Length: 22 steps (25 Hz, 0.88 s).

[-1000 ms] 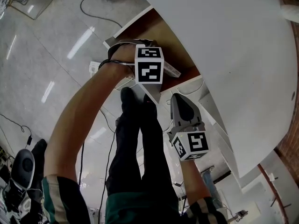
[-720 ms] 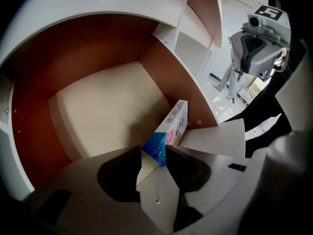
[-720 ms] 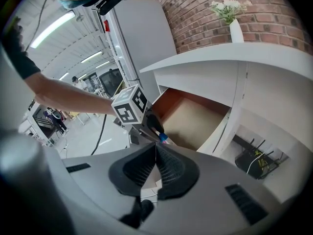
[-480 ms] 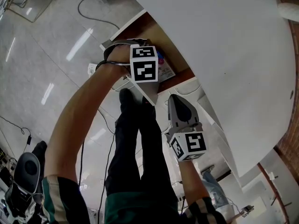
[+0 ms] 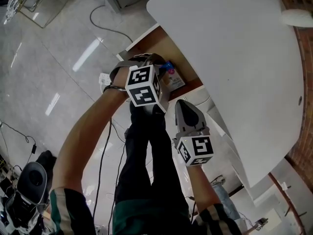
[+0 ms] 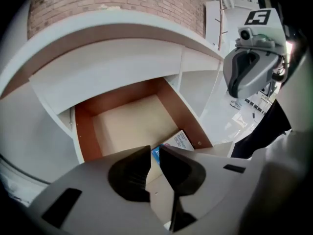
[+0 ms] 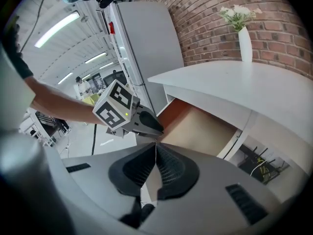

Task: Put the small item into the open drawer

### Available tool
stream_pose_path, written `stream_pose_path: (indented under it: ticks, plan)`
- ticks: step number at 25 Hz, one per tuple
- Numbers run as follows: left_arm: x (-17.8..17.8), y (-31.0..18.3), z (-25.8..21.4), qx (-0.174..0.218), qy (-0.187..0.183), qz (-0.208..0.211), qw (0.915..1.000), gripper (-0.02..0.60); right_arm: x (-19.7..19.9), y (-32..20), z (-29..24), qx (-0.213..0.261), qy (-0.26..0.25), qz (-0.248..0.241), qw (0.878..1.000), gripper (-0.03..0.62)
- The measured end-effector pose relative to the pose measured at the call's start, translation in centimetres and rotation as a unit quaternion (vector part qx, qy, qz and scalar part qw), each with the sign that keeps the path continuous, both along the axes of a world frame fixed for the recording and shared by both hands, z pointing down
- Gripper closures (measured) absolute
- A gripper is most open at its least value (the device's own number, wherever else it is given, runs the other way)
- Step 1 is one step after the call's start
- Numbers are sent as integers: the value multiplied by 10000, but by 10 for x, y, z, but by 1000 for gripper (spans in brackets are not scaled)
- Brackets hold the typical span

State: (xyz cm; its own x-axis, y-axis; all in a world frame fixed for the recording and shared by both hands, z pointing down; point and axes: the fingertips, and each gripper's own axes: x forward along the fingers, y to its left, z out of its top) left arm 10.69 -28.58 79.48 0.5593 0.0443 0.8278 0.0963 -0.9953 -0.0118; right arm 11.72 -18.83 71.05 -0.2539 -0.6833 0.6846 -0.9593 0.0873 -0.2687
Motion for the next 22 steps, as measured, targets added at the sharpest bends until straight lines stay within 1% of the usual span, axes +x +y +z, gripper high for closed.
stream_pose_path:
  ticks: [2, 3, 5, 6, 8, 9, 11, 13, 15, 16, 19, 22]
  plan:
    - [-7, -2, -15, 24, 172, -194, 9997, 543, -6, -5, -8, 27, -1, -69, 10000, 569]
    - [-11, -3, -23, 33, 250, -317, 9992, 550, -8, -7, -12, 41, 2, -100, 9999, 569]
    - [-21, -6, -37, -50, 395, -714, 9967, 563, -11, -10, -20, 66, 6, -144, 9999, 569]
    - [-26, -6, -43, -201, 478, -1023, 9934, 566, -12, -11, -24, 77, 2, -156, 9998, 569]
    - [-36, 0, -55, -557, 629, -1663, 9825, 566, -14, -12, -33, 103, -14, -176, 9998, 569]
    - [-41, 7, -59, -644, 655, -1878, 9779, 566, -14, -12, -37, 117, -22, -189, 9998, 569]
    - [-50, 24, -64, -710, 642, -2083, 9734, 567, -18, -12, -48, 146, -23, -236, 9996, 569]
    - [-55, 42, -72, -775, 659, -2155, 9712, 566, -22, -12, -61, 177, 10, -326, 9993, 569]
    - [-60, 53, -82, -763, 670, -2213, 9699, 568, -25, -12, -74, 216, 49, -434, 9988, 569]
    - [-63, 55, -88, -755, 688, -2295, 9679, 566, -26, -12, -80, 230, 57, -489, 9985, 569]
    - [-70, 57, -112, -833, 876, -2716, 9548, 568, -27, -6, -98, 239, 53, -596, 9979, 569]
    - [-72, 47, -147, -675, 1122, -2939, 9468, 567, -22, -9, -122, 377, -14, -624, 9973, 569]
